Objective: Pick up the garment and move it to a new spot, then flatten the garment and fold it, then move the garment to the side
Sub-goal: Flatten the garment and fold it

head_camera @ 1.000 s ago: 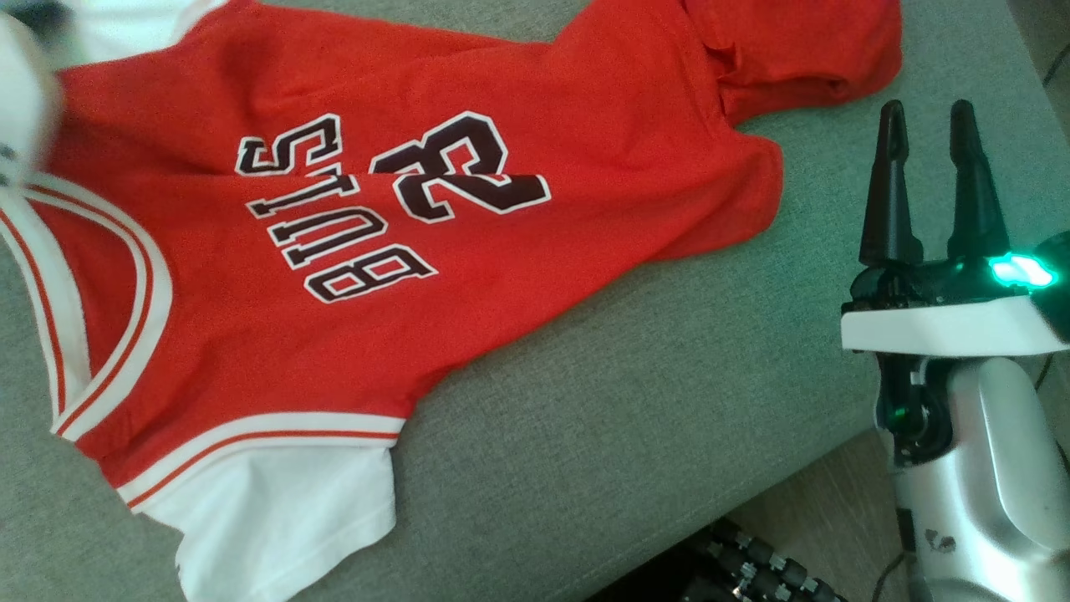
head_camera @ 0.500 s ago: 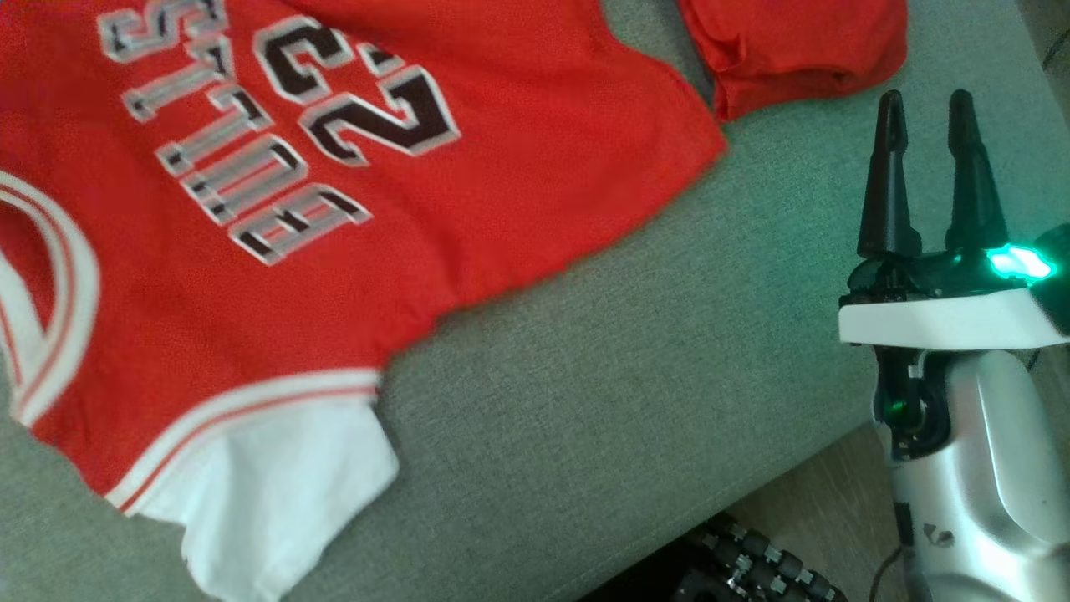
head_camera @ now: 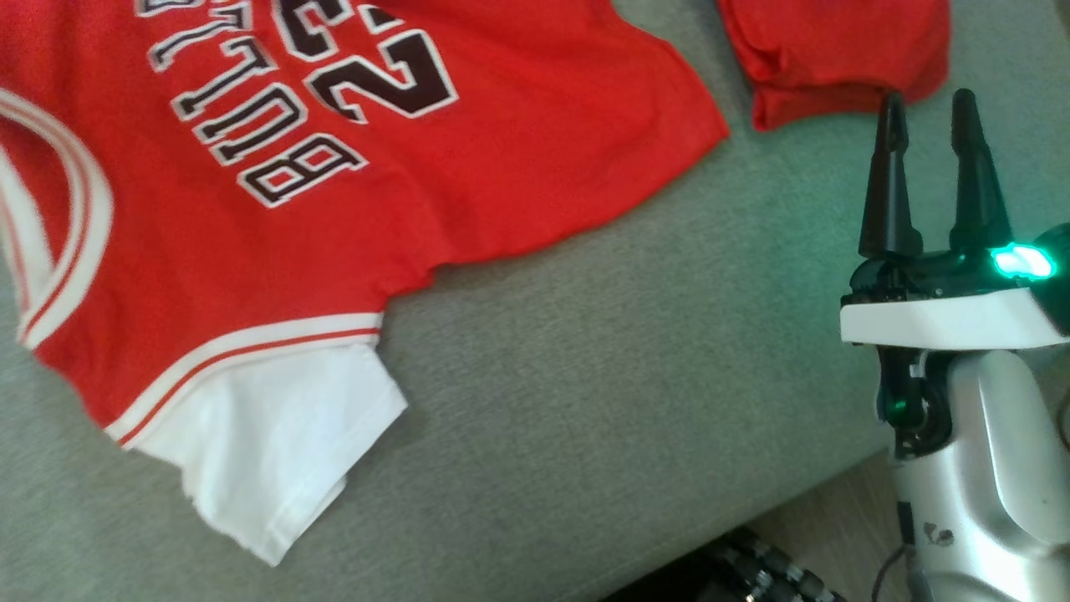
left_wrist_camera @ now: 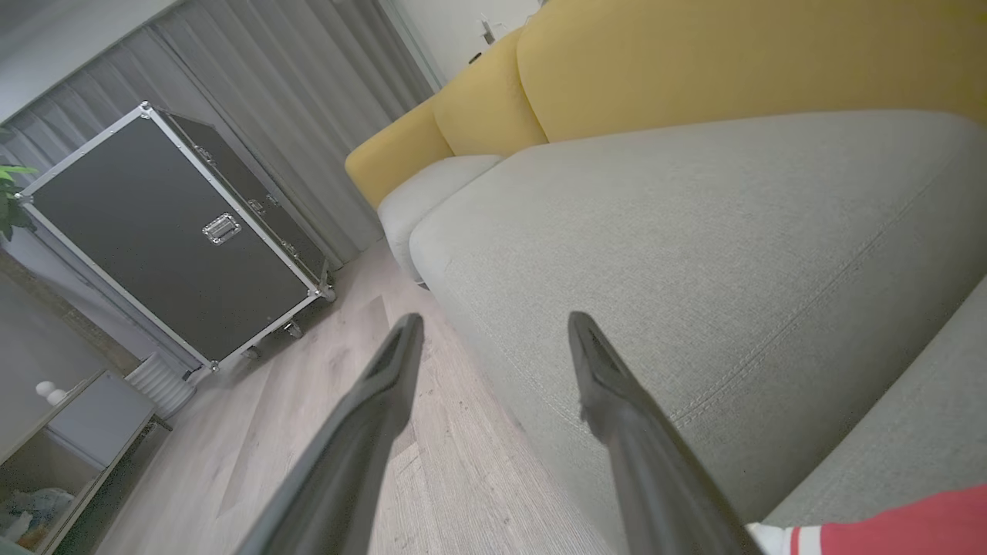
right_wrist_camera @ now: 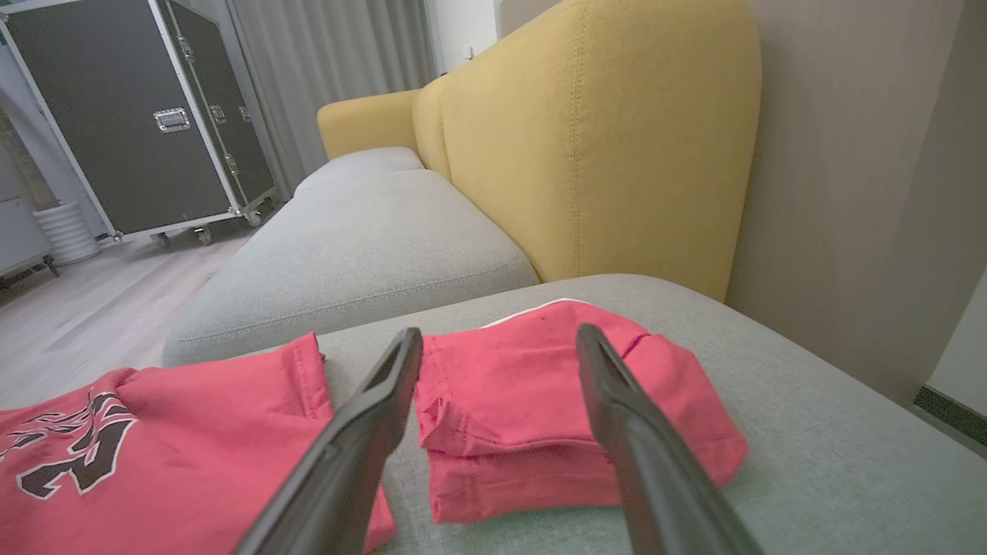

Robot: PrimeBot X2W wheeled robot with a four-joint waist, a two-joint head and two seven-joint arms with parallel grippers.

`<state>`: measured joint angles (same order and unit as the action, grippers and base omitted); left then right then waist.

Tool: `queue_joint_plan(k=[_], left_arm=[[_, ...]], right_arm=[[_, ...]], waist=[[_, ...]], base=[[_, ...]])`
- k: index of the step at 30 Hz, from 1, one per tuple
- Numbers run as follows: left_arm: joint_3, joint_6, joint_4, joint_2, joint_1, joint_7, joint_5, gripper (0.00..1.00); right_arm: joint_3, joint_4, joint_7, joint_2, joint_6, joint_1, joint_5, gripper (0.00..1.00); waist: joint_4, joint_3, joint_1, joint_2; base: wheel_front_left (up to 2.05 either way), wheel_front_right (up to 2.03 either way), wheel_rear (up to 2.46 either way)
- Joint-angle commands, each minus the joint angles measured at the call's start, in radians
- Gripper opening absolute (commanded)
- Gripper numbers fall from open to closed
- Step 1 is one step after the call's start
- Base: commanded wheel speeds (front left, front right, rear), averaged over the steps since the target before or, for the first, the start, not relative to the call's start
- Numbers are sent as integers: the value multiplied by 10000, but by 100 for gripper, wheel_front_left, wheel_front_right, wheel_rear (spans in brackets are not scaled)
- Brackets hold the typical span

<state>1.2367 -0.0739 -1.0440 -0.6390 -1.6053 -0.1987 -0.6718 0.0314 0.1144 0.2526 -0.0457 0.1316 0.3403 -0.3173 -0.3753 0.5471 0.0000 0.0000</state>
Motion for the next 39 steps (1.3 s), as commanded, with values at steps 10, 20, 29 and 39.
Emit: queue_joint_plan(k=[10, 20, 29, 39], left_arm=[[-1779, 228, 698, 787, 1663, -621, -1379, 100], [-4394, -358, 4098, 1237, 6294, -628, -1469, 100], [-6361, -1057, 6658, 2061, 10873, -629, -862, 100], [-7616, -995, 7849, 3129, 13700, -630, 67, 100]], right_arm=[[-5, -91, 91, -45, -9, 180, 997, 100], [-214, 443, 91, -45, -9, -531, 1619, 100], [-113, 847, 91, -45, -9, -1546, 1595, 100], [292, 900, 91, -45, -9, -1991, 1405, 100]], waist=[[1698, -1688, 0, 0], [3209, -3505, 0, 0], [3863, -4699, 0, 0], [3792, -5009, 0, 0]], base=[[0, 0, 0], [0, 0, 0], [0, 0, 0], [0, 0, 0]])
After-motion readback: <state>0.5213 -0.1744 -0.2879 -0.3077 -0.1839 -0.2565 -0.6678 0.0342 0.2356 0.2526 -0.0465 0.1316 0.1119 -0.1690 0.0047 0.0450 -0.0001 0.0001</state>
